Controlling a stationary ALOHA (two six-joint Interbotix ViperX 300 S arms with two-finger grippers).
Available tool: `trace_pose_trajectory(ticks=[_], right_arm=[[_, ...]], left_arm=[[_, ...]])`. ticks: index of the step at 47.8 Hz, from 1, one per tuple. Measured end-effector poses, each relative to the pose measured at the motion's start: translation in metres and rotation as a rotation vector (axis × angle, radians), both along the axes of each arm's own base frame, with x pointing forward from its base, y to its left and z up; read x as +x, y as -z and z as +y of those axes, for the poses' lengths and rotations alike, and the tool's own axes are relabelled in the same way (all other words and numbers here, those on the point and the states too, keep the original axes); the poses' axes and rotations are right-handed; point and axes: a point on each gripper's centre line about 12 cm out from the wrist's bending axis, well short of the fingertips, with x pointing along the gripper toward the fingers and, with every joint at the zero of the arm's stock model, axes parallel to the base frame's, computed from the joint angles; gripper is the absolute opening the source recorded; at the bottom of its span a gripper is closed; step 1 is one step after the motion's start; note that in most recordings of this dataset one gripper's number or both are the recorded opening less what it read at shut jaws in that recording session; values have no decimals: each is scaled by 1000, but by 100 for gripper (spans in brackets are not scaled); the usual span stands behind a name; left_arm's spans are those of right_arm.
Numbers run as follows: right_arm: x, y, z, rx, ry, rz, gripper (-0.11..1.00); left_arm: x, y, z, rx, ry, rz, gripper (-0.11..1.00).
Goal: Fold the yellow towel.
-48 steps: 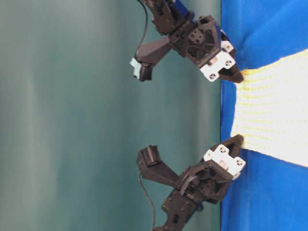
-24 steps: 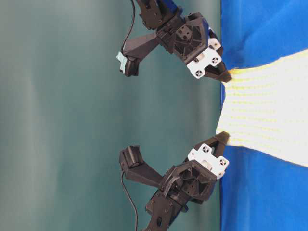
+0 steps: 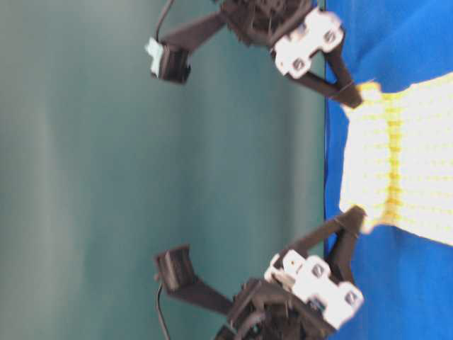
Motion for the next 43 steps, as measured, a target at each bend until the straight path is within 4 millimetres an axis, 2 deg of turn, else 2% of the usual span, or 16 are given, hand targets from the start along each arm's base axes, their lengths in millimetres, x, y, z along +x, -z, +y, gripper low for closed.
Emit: trace_pose_trajectory(ticks=[14,22,35,43], right_arm=[[-5,0,59,32,-105,-25,5],[-5,-1,88,38,-172,-39,5],[-4,3,113,40,-234,-37,5],[0,12,117,39,-243,-12,5]], left_arm=[[-6,3,-71,-67,143,4,4],[-7,3,-101,-96,204,5,4],[-7,4,-128,-109,268,1,4],[-7,12,-129,-108,271,18,4]])
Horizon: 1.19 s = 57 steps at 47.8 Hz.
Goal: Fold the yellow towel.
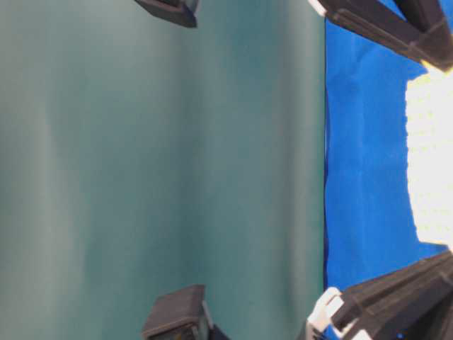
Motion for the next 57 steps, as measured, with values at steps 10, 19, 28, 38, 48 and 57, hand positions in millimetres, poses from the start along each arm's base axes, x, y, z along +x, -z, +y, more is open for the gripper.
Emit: trace_pose_trajectory(ticks=[10,19,28,38,48,57], right_arm=[[4,8,7,-3,-18,23,5],[4,8,13,-4,-34,21,5],[7,8,21,-3,-58,19,10],[5,9,27,1,-76,27,69],[-5,-7,24,-4,-88,-9,69],[-25,-37,18,-18,-107,-95,69]], left_arm=[[1,16,0,2,-2,17,4],[2,15,-3,-1,2,13,4],[0,16,-8,-1,18,13,7],[-1,9,-17,-2,43,-1,53],[-8,-23,-25,-3,74,-31,69],[-29,-46,-18,0,73,-14,66]])
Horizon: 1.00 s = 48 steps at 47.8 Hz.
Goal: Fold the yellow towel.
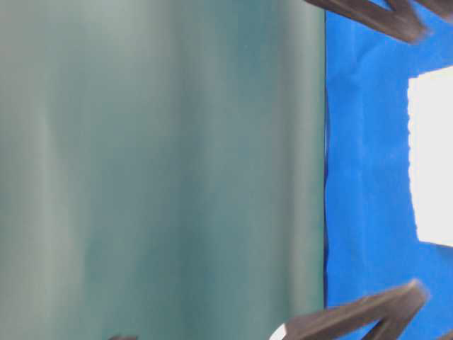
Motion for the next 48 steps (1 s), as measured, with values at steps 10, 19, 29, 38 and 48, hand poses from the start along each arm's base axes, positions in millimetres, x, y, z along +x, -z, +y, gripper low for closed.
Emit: trace_pose_trajectory(ticks=[10,19,29,38,48], right_arm=[[-36,-34,-15,-26,-13,-124,69],[-71,-56,-23,-28,-40,-222,69],[-98,-71,-31,-50,-85,-279,69],[-114,-69,-38,-85,-96,-292,69],[-131,-56,-43,-103,-86,-302,68]], left_arm=[[-31,-22,17,-9,-34,-39,66],[-71,-41,36,-24,-75,-130,66],[-116,-60,49,-35,-102,-273,66],[-147,-59,55,-34,-114,-344,64],[-171,-51,57,-37,-111,-367,63]])
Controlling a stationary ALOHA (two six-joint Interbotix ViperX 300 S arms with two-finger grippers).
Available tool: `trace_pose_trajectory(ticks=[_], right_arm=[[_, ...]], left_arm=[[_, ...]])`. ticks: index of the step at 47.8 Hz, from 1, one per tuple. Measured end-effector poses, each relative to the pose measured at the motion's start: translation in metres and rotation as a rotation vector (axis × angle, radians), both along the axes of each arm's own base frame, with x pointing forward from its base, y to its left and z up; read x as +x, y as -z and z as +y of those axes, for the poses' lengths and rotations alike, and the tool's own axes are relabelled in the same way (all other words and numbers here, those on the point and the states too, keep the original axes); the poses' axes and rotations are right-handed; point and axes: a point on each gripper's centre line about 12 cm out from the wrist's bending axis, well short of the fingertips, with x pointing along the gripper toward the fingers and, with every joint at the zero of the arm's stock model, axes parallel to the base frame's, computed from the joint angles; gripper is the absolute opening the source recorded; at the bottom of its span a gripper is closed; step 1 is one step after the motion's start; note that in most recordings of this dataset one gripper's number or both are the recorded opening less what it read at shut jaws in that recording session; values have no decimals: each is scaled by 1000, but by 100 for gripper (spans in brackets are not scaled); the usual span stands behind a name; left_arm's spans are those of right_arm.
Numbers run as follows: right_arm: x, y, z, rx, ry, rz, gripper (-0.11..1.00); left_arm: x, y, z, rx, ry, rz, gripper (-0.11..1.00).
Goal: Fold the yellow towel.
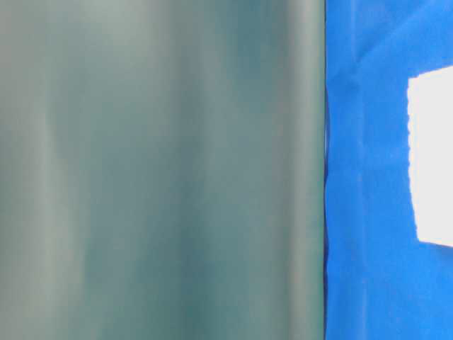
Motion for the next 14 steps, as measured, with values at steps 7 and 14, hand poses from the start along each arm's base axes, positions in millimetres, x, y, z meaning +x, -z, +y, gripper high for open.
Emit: trace_pose_trajectory(ticks=[7,14], right_arm=[[-9,11,-4,-4,19,-6,68],[-12,18,-5,-8,30,-2,68]], left_arm=[[-7,6,1,-2,0,-6,63],[-8,8,1,-4,-1,-10,63]])
